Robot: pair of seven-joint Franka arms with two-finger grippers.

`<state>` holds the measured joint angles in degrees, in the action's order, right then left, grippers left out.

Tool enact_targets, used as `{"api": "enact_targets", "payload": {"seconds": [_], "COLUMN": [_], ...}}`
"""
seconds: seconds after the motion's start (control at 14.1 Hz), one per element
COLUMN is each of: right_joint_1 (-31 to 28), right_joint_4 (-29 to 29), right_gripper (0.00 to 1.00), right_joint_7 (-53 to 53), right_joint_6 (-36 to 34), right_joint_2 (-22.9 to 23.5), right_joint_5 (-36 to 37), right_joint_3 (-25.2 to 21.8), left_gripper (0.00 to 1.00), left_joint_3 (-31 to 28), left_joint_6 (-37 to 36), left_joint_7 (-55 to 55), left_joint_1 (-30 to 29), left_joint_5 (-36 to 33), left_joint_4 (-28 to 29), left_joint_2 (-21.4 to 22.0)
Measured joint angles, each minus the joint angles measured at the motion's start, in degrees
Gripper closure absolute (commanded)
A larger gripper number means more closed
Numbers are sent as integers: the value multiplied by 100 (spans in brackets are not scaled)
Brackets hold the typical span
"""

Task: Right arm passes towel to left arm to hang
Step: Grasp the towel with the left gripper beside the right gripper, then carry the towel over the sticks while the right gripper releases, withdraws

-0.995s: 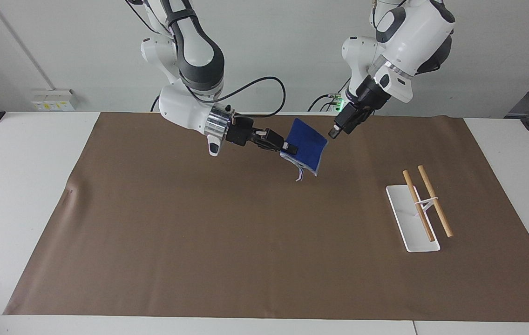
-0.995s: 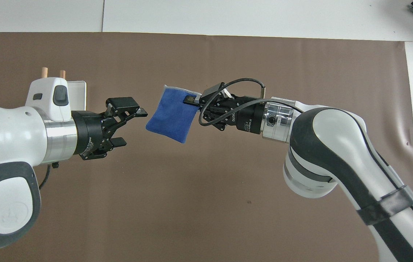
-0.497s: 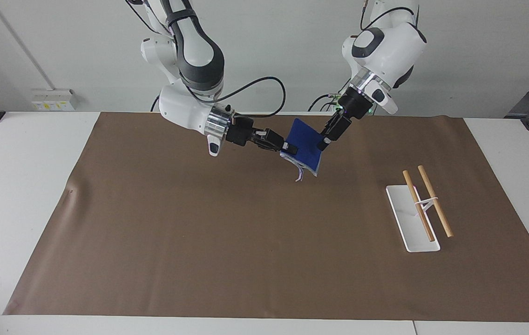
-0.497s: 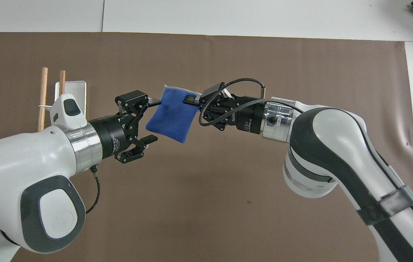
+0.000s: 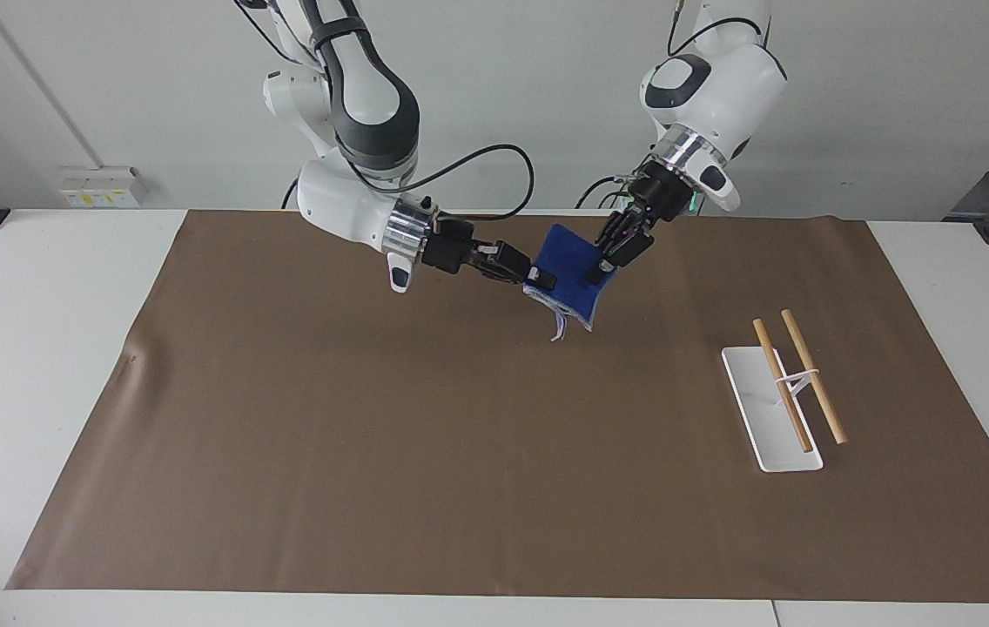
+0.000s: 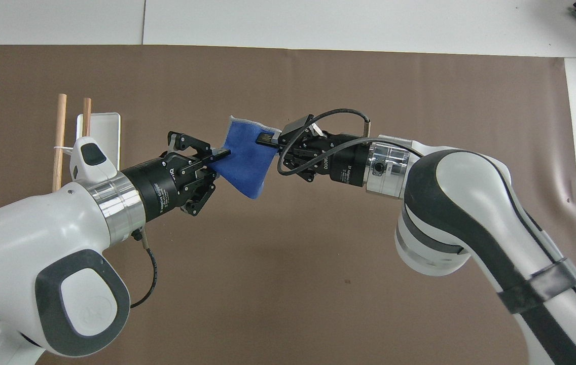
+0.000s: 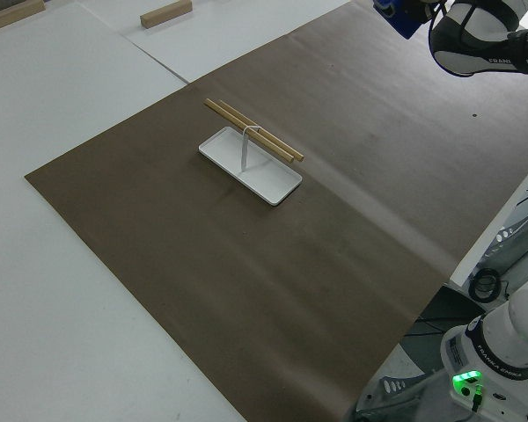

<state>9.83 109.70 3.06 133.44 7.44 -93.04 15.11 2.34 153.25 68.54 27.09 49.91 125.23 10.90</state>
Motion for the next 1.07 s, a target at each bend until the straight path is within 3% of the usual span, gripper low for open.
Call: {"api": "enact_targets", "payload": {"seconds": [0.28,0.36,0.43,0.71,0.92,1.07], "right_joint_1": [0,0,0,-2,-5,-63], "right_joint_4": [0,0,0,-3,-9,-11], "right_gripper": [100,43,0,0,0,0], "right_joint_7": [0,0,0,-8,72,385], "right_joint_6": [66,69,76,336,731,857], "right_joint_2": [1,1,2,0,-6,-8], "right_joint_5": [0,0,0,456,1882,3267], "right_joint_3": [0,0,0,-5,-14,-33], "left_gripper": [100,100,100,100,100,100], "left_joint_3": [-33,-37,-41,-73,-110,-129], "left_joint_6": [11,17,30,308,405,456], "left_joint_7": [-1,-9,-12,-14,-15,-32], "left_joint_1": [0,0,0,-36,-350,-692], "left_joint_5": [1,1,1,1,1,1], "left_joint_4": [-7,-13,-26,-36,-35,-32], "left_joint_2": [0,-1,-1,-24,-59,-78]}}
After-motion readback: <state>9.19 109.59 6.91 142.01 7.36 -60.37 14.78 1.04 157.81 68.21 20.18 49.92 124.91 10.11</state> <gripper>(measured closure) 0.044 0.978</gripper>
